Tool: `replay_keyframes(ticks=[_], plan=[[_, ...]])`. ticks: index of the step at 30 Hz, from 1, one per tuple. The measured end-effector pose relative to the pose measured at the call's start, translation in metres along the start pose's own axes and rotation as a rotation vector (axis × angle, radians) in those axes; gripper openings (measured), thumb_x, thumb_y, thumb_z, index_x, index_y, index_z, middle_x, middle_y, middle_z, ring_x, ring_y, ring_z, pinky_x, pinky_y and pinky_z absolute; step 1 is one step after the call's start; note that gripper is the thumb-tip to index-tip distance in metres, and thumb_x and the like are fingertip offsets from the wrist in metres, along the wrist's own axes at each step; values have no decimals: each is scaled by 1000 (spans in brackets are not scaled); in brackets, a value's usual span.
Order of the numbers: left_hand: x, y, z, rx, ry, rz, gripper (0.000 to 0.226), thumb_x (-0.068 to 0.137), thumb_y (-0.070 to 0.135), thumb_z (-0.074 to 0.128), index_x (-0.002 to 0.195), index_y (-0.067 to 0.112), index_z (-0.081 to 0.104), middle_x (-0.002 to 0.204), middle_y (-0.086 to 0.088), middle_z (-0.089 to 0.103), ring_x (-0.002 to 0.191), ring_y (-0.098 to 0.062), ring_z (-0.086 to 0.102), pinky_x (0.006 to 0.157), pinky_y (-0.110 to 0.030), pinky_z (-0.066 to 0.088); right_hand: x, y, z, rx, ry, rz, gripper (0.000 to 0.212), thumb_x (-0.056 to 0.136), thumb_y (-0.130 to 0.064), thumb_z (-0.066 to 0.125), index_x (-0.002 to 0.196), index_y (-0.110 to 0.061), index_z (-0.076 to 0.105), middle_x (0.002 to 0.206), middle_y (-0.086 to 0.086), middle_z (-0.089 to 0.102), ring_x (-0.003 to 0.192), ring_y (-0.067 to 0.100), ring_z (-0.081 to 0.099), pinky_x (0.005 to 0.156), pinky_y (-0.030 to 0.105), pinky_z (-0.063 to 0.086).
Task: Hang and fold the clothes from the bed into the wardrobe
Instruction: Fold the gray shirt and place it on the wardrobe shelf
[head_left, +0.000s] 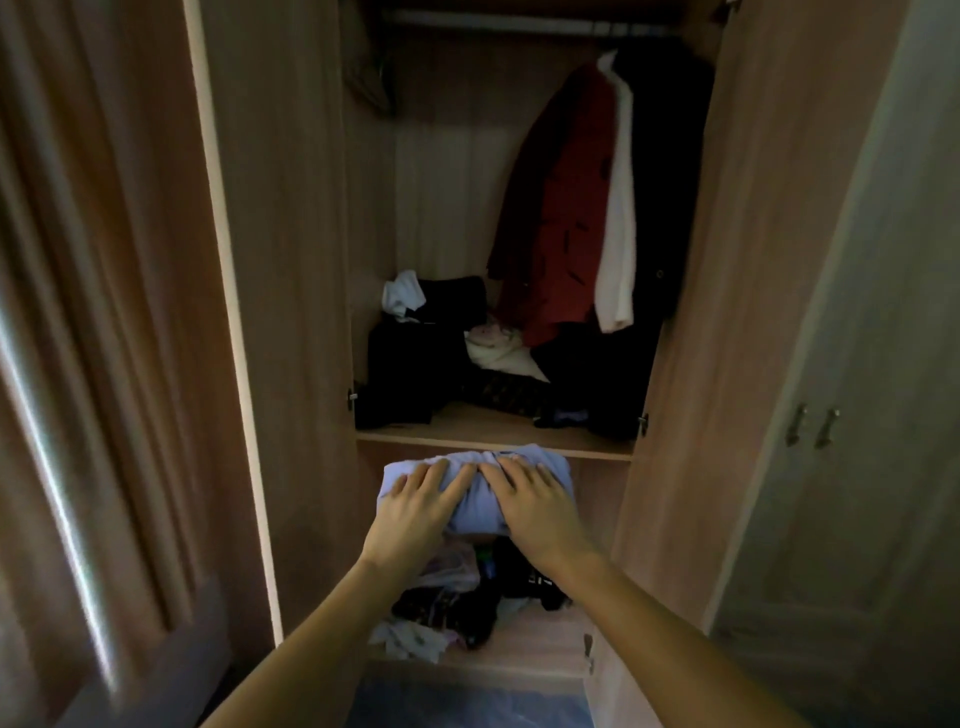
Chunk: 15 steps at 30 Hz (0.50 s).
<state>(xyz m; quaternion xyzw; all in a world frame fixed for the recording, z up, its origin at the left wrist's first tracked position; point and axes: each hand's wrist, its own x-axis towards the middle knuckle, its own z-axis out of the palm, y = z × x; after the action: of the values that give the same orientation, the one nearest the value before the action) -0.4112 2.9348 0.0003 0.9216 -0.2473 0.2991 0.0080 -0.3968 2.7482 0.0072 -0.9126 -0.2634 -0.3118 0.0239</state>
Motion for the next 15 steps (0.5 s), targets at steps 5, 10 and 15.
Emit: replay_keyframes(ticks=[5,10,15], plan=[[59,-24,68,46,-52,-13,81,61,7,78,131,15,38,113,-22,63,97,-38,65,70,-46,57,38,60,71,58,9,-25,61,65,-17,78,121,-11,55,114,8,66,103,27,66,80,40,57],[129,-29,114,79,-136,-46,87,52,3,79,129,14,41,108,-19,65,90,-36,66,62,-41,57,78,130,121,81,-2,-37,61,60,-14,83,117,-10,62,111,9,67,99,27,67,78,39,57],[193,-50,149,98,-153,-61,84,56,6,80,129,17,40,111,-19,65,94,-36,66,68,-43,57,122,180,158,106,-7,-9,62,60,-15,84,119,-10,63,112,9,68,100,25,67,81,37,57]])
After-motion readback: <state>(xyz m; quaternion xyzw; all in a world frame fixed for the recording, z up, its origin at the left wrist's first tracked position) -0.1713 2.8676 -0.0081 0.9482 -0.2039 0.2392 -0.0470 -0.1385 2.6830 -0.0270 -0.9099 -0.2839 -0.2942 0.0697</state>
